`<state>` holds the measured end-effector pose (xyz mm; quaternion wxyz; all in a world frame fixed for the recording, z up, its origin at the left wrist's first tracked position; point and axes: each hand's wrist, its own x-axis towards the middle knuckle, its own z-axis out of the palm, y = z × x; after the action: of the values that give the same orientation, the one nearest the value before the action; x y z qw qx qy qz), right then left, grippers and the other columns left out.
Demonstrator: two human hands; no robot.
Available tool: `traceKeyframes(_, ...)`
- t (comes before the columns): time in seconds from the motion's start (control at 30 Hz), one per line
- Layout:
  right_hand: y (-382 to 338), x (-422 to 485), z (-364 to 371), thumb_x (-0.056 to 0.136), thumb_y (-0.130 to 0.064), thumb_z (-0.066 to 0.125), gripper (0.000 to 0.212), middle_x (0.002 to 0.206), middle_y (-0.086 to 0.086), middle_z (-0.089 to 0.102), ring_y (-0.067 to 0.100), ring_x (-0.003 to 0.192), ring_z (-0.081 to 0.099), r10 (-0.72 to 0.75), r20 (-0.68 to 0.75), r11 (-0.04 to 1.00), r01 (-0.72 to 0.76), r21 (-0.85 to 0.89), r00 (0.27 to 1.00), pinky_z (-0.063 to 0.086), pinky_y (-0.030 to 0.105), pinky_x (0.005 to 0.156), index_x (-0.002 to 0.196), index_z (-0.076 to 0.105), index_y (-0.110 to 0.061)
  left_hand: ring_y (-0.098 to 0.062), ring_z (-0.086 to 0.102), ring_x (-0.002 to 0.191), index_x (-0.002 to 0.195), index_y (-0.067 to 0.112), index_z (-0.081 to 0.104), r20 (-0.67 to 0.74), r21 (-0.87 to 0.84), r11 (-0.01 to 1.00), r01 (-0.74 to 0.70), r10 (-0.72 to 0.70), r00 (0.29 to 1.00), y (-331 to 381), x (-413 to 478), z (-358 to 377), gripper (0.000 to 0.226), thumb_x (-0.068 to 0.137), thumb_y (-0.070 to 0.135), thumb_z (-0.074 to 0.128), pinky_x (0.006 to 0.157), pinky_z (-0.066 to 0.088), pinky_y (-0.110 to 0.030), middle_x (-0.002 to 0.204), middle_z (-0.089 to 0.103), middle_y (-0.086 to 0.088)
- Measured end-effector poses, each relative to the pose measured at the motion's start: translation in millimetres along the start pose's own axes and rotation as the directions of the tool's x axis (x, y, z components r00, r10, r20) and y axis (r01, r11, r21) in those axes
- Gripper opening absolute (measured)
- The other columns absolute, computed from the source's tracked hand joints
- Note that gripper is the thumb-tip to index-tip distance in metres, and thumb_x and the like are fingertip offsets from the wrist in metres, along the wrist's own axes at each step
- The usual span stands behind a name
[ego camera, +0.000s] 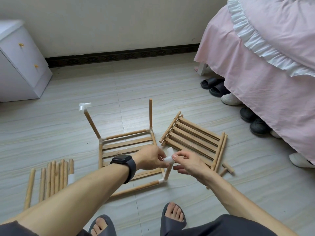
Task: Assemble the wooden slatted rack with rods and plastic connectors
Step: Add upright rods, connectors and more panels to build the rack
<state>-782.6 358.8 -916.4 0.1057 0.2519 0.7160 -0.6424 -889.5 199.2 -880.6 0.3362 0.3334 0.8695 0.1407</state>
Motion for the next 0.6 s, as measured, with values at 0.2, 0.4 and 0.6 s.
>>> traceKeyframes(0.2, 6, -2, 3, 0.100, -0.030, 0.063, 0.017, 0.093, 0.003, 0.079, 0.018, 0.096, 0.074, -0.006, -0.022, 1.000, 0.006, 0.000, 1.000, 0.058, 0.035, 0.094, 0.095, 0.077, -0.022, -0.018, 0.060, 0.082, 0.090, 0.022, 0.064, -0.036, 0.073, 0.992, -0.107, 0.110, 0.993, 0, -6, 11, 0.020, 0.103, 0.030, 0.052, 0.075, 0.050, -0.034, 0.091, 0.070, -0.002)
traceKeyframes(0.4, 4, -6, 3, 0.102, -0.027, 0.060, 0.018, 0.091, -0.001, 0.078, 0.010, 0.090, 0.073, -0.002, 0.018, 1.000, 0.002, 0.012, 1.000, 0.055, 0.033, 0.094, 0.098, 0.077, -0.021, -0.019, 0.060, 0.082, 0.098, 0.019, 0.067, -0.040, 0.156, 0.981, -0.118, 0.126, 0.991, 0, -4, 11, 0.019, 0.103, 0.028, 0.051, 0.072, 0.049, -0.036, 0.093, 0.070, -0.001)
traceKeyframes(0.6, 11, -6, 0, 0.101, -0.037, 0.059, 0.025, 0.097, 0.005, 0.074, 0.020, 0.092, 0.066, -0.008, 0.034, 0.994, 0.011, -0.106, 0.999, 0.054, 0.036, 0.090, 0.095, 0.081, -0.027, -0.019, 0.063, 0.084, 0.114, 0.025, 0.074, -0.024, 0.179, 0.977, -0.114, 0.120, 0.992, -1, -9, 9, 0.027, 0.101, 0.041, 0.057, 0.075, 0.053, -0.037, 0.096, 0.073, 0.001)
